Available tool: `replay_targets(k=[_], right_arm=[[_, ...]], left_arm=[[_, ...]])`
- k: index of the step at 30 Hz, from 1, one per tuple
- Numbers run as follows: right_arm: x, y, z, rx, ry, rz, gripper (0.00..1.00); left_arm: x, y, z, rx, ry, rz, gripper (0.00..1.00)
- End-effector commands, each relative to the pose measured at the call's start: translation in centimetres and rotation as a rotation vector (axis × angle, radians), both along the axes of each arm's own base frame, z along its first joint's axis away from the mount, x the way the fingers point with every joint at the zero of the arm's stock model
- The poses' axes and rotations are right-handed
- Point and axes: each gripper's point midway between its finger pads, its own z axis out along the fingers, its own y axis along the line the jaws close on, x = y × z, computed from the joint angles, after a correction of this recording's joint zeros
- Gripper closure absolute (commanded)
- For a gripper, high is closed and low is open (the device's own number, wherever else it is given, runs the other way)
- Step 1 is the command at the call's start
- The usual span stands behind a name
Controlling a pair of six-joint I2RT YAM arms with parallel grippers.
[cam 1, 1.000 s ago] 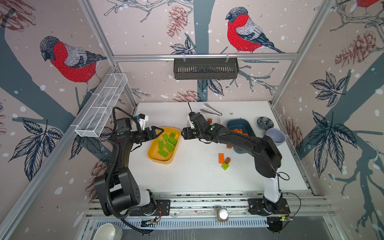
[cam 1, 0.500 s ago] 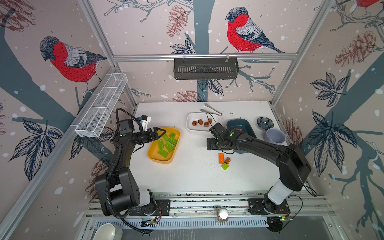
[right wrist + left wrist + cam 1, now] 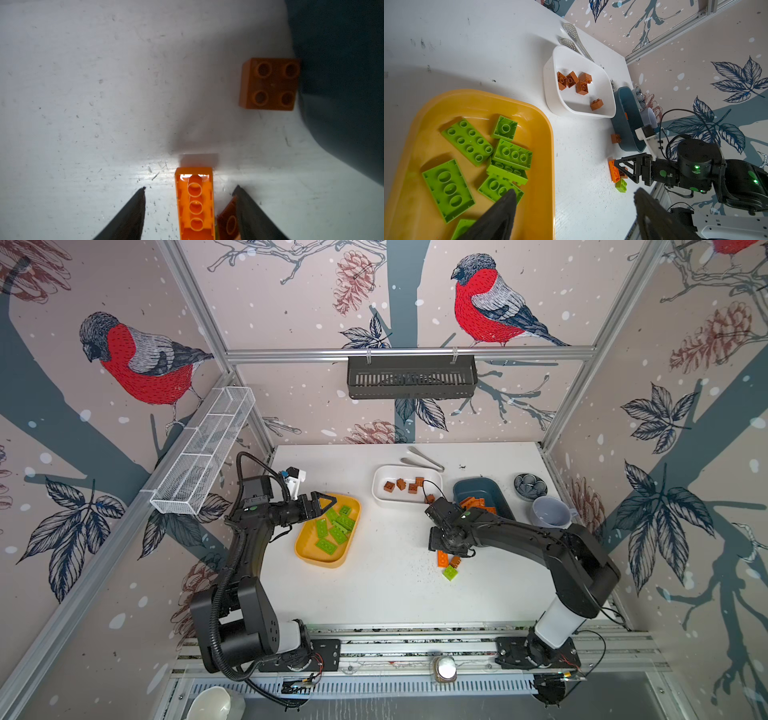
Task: Sort the legos into containers by color
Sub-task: 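Move the right gripper back to the loose bricks and grasp an orange 2x4 brick, then carry the orange brick into the teal tub and open the right gripper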
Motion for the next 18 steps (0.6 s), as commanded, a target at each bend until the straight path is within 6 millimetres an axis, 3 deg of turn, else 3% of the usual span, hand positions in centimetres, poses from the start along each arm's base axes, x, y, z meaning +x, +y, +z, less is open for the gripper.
replay_targets(k=[1,9,18], right_arm=[[-0.6,-0.2,-0.4,0.005,0.022,-0.022,0.32],[-2.2,0.7,-1.6,-0.008,0.058,0.035,0.36],[-2.6,0.2,-2.7,-0.066,0.069,0.05,0.51]], left_arm=[[0.0,-0.3,0.8,-0.003,-0.036,-0.017,0.12],[-0.8,-0.5,0.3,-0.003,-0.034,-0.016,0.12],[-1.2,-0.6,0.0,-0.002,-0.033,-0.014,0.12]])
